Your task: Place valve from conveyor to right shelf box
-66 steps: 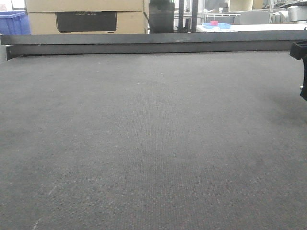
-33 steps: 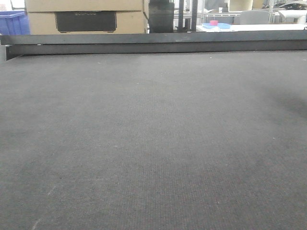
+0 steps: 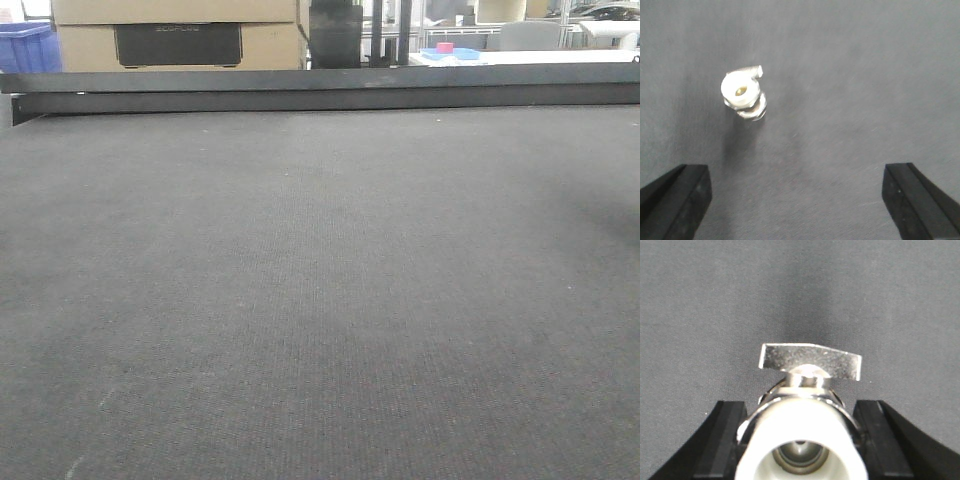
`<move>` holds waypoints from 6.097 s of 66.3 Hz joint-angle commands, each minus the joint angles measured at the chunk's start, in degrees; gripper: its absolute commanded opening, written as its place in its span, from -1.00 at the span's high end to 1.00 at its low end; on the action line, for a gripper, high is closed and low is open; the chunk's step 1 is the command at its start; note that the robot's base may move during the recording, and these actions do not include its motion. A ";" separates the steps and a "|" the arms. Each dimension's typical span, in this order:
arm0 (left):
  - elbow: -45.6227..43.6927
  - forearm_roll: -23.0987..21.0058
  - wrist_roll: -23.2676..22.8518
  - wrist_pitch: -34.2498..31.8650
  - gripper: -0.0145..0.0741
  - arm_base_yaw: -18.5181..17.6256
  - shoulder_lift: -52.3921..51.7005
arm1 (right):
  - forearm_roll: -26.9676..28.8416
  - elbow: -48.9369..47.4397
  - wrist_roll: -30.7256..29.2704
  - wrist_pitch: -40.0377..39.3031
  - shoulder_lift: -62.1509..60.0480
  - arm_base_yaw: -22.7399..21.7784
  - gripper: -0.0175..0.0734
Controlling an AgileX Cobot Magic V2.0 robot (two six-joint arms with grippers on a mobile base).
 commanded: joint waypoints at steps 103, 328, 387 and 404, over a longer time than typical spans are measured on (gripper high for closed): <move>-15.51 -6.03 12.06 -1.87 0.42 10.24 41.38 | -0.07 -0.53 -0.32 -3.71 -0.90 -0.07 0.95; -20.33 -4.47 1.06 -7.89 0.92 -2.50 -3.79 | 0.16 -17.70 0.59 -3.95 -10.99 5.40 0.95; -20.33 -4.47 1.06 -7.89 0.92 -2.50 -3.79 | 0.16 -17.70 0.59 -5.45 -10.88 5.40 0.95; -20.33 -4.47 1.06 -7.89 0.92 -2.50 -3.79 | 0.16 -17.70 0.59 -5.45 -10.88 5.40 0.95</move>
